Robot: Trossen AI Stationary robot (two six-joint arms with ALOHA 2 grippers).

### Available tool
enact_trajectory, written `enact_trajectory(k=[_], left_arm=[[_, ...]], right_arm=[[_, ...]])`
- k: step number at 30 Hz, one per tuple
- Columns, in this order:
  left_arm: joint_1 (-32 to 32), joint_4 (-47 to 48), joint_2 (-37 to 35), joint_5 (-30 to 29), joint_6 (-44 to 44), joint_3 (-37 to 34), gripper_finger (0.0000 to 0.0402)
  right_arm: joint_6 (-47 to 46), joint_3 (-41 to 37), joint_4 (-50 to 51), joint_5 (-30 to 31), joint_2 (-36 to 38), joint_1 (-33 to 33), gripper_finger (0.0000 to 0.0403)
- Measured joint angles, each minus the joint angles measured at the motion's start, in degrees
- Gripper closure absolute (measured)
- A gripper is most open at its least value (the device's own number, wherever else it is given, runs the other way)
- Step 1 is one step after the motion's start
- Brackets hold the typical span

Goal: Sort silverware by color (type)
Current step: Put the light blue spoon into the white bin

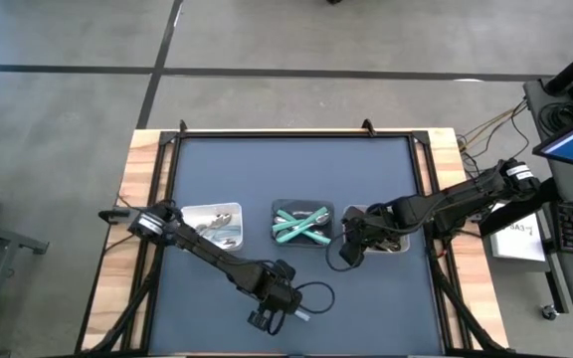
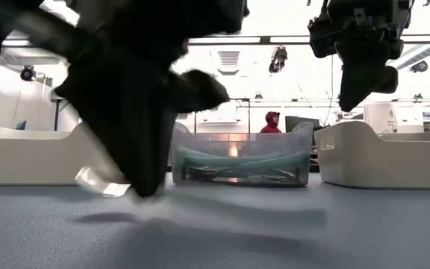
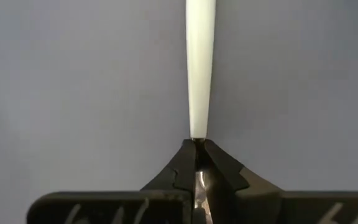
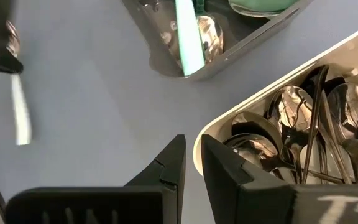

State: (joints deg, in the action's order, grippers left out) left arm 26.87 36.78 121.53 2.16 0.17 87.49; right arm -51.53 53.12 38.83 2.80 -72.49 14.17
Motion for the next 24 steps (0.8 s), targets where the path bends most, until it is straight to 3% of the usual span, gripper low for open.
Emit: enact_trajectory(k=[4,14,20,24], left_arm=[[-0.5,4.1,-4.2,-3.9,1.7,1.4,0.0400],[-4.2,27.0,-12.8,-13.6,8.7,1.4,0.0401],[-6.4,28.0,-24.8,-21.5,14.5,-2.0,0.0401],[-7.5,28.7,-32.8,-27.8,19.1,-8.0,0.0401]], right_arm=[[1.8,0.0,0.2,-0.2,0.1,1.1,0.0360],[12.7,-0.8,0.8,0.6,5.9,2.8,0.0360],[15.1,-4.5,0.6,5.5,14.3,2.8,0.0360],[15.0,-9.6,-3.8,9.2,19.8,2.8,0.0360]])
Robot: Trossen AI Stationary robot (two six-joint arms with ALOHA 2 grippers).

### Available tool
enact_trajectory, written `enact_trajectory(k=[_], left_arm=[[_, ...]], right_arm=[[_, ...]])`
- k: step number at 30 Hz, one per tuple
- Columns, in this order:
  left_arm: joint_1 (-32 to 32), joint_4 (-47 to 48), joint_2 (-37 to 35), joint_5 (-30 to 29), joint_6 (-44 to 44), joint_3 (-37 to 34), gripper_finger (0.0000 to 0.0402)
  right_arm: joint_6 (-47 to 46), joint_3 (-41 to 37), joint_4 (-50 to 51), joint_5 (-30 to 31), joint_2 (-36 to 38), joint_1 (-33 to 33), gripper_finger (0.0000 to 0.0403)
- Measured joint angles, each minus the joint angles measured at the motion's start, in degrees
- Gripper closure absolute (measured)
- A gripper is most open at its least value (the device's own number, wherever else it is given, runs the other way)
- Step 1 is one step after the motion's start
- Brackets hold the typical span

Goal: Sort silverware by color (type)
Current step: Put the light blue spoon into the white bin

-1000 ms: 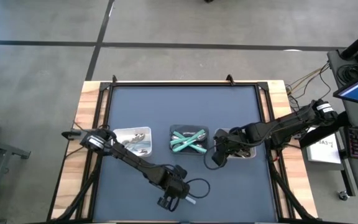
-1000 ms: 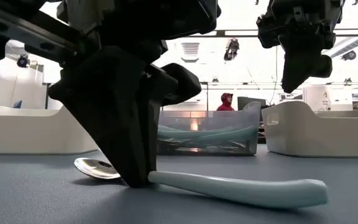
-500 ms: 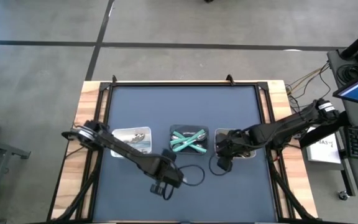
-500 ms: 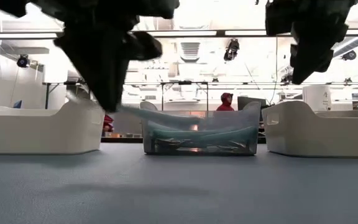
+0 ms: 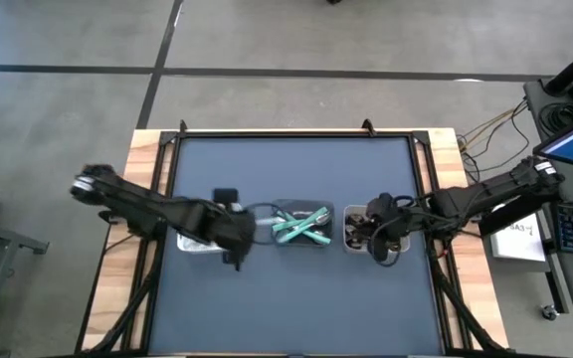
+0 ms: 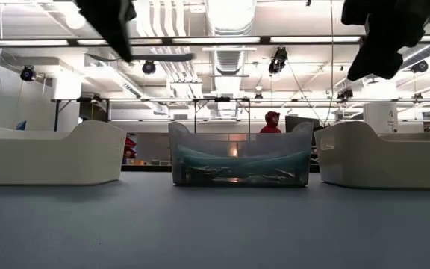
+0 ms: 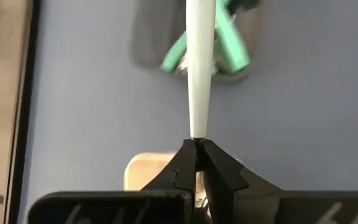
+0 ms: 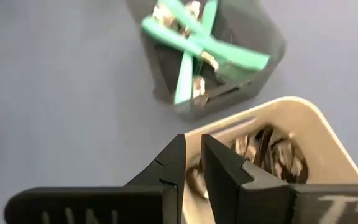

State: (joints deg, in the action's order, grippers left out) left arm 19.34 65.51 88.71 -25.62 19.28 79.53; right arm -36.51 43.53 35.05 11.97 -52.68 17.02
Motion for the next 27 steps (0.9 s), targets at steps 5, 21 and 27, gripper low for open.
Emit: enact_trajectory(k=[5,21,27], left_arm=[[-1.2,0.2,-10.2,-0.9,3.9,-10.8,0.0402],[-2.0,-2.5,-27.7,0.2,27.1,-35.2,0.0367],[-1.9,-3.1,-27.6,4.1,19.7,-36.2,0.0339]], right_arm=[[-3.6,-8.0,-11.0,3.3,4.7,0.0,0.0360],[-10.0,-18.4,-24.5,7.9,5.8,0.0,0.0360],[-8.7,-15.4,-24.6,10.0,5.8,0.0,0.0360]])
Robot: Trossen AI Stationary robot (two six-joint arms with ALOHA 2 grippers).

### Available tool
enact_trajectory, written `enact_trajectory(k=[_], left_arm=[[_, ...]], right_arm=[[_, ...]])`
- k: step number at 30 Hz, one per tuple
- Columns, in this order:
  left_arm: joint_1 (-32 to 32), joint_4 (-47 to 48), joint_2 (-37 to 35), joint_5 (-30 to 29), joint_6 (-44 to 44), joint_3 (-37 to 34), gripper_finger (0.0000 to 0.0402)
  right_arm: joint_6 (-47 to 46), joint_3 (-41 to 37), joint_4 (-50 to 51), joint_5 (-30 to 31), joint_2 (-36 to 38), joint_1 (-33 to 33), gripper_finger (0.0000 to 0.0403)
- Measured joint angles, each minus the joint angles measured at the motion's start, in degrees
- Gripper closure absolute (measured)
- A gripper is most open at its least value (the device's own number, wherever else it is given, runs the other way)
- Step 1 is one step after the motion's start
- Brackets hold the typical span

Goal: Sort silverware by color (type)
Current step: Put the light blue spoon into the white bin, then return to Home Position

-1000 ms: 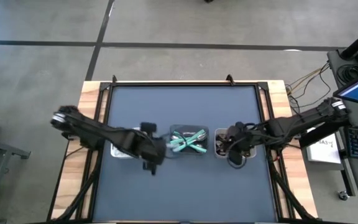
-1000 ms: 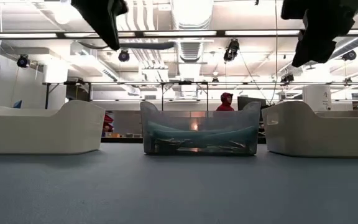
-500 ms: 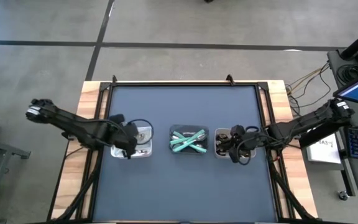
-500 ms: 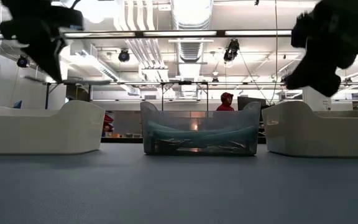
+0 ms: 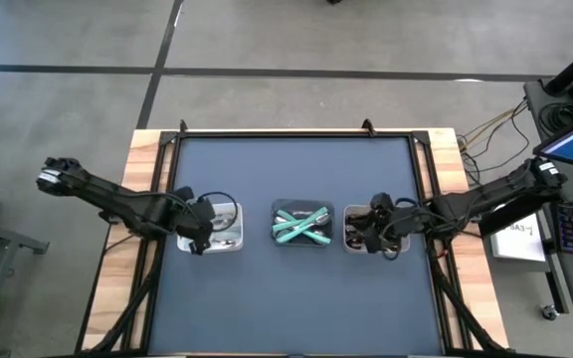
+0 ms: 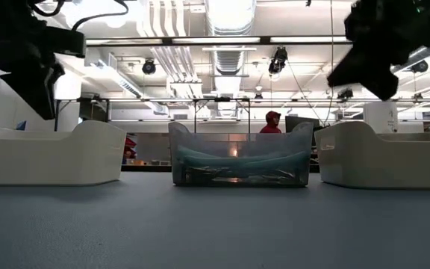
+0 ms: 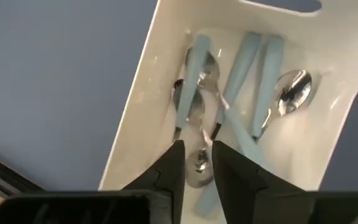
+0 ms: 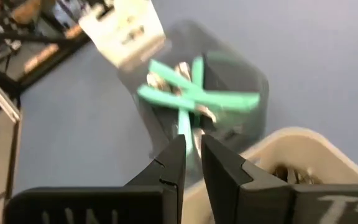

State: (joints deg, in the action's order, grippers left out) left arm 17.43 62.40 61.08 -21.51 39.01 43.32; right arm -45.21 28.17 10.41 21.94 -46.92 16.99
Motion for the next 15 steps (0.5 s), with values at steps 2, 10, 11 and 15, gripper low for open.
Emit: enact_trajectory(k=[2,10,11,15], left_arm=[[0.0,-0.2,0.0,-0.3,-2.8,0.0,0.0332],[0.5,-1.2,-7.1,-9.9,-3.9,-0.6,0.0329],[0.6,-1.6,-9.3,-10.3,-3.8,-1.0,0.0330],[0.7,-4.5,-18.8,-10.6,-4.0,-3.1,0.0338]], right_arm=[[0.7,1.8,-0.1,1.7,0.0,0.0,0.0360],[15.2,7.8,-0.6,3.7,0.2,0.0,0.0360],[15.7,7.8,-0.4,3.7,0.4,0.0,0.0360],[15.4,7.2,-0.4,5.5,0.9,0.0,0.0360]])
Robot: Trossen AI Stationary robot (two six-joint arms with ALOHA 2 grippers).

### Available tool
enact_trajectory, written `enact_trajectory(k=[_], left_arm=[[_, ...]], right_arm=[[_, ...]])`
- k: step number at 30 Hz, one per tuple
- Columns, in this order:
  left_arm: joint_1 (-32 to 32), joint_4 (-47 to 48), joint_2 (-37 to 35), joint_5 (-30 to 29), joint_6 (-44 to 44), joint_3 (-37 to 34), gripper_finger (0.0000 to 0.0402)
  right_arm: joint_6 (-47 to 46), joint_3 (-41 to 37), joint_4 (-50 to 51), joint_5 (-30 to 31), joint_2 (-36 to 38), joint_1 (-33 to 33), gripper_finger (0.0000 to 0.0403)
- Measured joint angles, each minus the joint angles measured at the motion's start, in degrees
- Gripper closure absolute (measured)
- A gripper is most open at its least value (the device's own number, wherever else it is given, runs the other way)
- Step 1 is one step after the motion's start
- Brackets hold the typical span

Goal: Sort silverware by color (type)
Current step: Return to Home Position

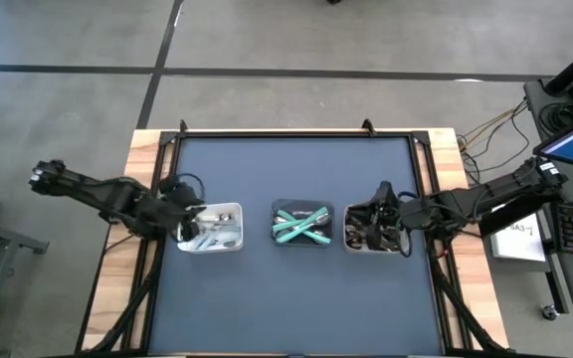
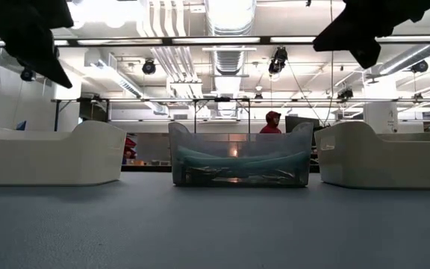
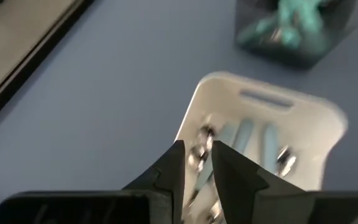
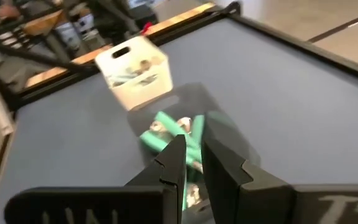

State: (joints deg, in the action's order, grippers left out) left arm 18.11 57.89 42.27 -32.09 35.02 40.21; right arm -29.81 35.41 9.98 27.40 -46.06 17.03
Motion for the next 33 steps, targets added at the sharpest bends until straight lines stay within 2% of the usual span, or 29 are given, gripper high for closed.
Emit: enact_trajectory(k=[6,12,17,20,24,28,33], left_arm=[[0.1,-3.2,-12.3,-0.4,-2.1,-2.7,0.0351],[0.1,-4.5,-22.6,1.6,-2.0,-4.8,0.0362],[0.1,-7.2,-29.0,0.6,-1.2,-5.7,0.0363],[0.1,-15.0,-31.5,-0.4,-1.7,-8.2,0.0363],[0.1,-26.4,-33.1,-0.4,-6.9,-13.4,0.0363],[0.1,-37.4,-33.2,-0.3,-11.3,-20.0,0.0363],[0.1,-52.2,-33.2,0.3,-12.3,-29.2,0.0363]], right_arm=[[-1.1,-2.9,-4.5,7.6,-0.1,0.2,0.0360],[-2.5,-10.6,-18.9,7.7,-0.2,0.2,0.0360],[-4.8,-17.4,-32.6,7.6,-0.2,0.2,0.0360],[-4.8,-21.3,-41.2,7.6,-0.2,0.2,0.0360],[-4.8,-24.6,-48.3,8.6,-0.2,0.2,0.0360],[-3.9,-25.1,-48.5,11.1,-0.2,0.2,0.0360],[-2.0,-25.3,-48.6,11.7,-1.6,0.2,0.0360]])
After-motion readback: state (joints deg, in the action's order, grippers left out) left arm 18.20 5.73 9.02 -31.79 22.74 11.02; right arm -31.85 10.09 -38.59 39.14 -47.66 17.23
